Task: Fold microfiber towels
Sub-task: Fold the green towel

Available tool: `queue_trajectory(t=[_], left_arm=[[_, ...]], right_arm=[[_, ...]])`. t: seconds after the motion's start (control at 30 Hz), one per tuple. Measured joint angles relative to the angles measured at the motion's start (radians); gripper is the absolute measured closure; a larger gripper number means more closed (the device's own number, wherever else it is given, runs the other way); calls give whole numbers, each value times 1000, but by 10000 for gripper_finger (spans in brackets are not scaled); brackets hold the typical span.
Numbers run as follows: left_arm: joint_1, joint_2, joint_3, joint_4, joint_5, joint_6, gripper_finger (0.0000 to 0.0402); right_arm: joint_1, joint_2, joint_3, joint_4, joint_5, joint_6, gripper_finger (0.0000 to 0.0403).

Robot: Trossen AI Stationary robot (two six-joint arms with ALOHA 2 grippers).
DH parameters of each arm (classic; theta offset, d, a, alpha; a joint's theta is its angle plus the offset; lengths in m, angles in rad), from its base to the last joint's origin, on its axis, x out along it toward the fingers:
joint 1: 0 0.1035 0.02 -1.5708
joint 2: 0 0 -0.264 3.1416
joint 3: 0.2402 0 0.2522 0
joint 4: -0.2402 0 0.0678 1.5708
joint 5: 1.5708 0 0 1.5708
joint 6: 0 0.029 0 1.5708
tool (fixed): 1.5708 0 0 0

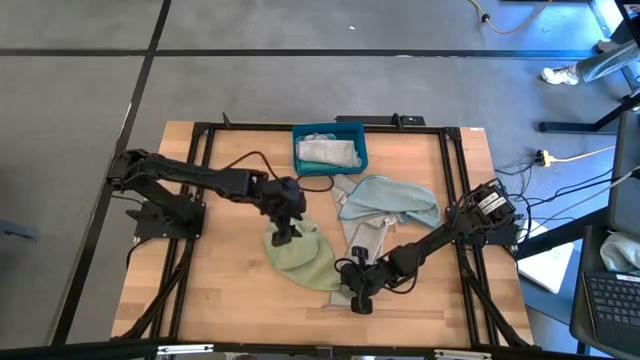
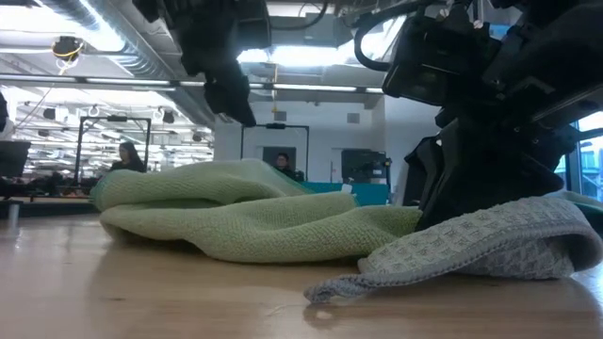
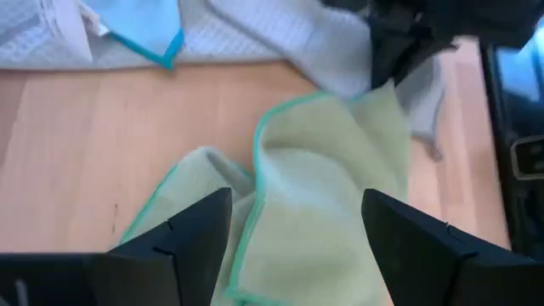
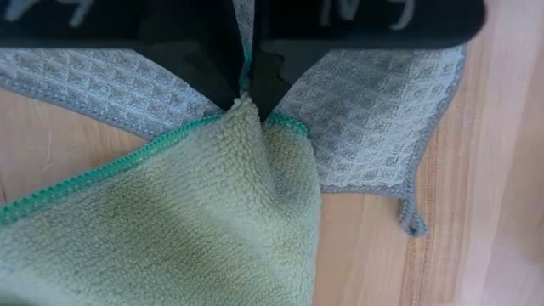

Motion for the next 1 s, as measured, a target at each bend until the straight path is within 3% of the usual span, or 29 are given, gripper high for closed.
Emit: queue_trajectory(t=[0.3,0.53,0.63,1.0], left_arm=[[116,100,-33,-10,183,85,145],[194,166,-34,113,364,114,145],[225,190,-34,125,385,126,145],[203,318,-34,152,599,125,145]], right_arm=[[0,0,0,4,0,-1,388],[0,0,0,3,-2,-19,383],[0,0,0,2,-2,-20,391],[0,0,0,1,-2,-20,380]])
